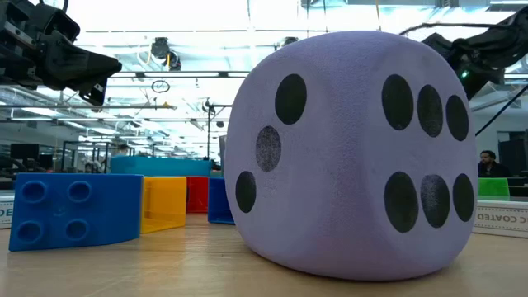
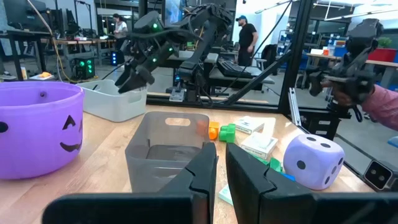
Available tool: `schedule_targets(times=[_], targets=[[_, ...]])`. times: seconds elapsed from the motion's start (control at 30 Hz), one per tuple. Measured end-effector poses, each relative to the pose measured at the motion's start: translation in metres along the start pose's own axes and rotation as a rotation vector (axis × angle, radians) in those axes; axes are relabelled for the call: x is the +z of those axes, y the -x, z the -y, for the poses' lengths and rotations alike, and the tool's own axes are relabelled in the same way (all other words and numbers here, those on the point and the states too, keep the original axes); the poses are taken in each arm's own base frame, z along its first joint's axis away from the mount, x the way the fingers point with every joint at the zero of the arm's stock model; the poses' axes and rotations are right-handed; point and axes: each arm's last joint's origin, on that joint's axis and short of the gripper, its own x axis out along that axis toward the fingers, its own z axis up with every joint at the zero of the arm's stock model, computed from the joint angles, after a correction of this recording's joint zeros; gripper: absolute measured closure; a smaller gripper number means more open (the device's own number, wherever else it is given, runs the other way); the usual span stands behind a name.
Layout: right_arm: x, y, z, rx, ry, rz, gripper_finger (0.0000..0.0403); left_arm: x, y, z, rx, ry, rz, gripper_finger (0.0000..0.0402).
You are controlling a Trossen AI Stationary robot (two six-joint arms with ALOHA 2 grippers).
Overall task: Pick & Place Toys
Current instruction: Put the orange game piece into the white bin
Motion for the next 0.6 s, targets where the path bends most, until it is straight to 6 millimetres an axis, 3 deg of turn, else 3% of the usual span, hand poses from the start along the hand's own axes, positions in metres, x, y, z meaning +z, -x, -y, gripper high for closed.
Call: schedule_targets(times=[0.23,0.43,0.6], targets=[[0.011,0.025,-0.016,0.425,-0.044,0.091,0.0069,0.000,0.000,0.000,0.000,0.000,0.000,0.0360],[0.009,0.052,-0.054,0.730,0.054,0.174,0.0074,0.000,0.000,0.000,0.000,0.000,0.000,0.0360],[-0.007,0.075,-0.090,0.871,0.217,0.231,0.0074,0.000,0.000,0.000,0.000,0.000,0.000,0.0360]])
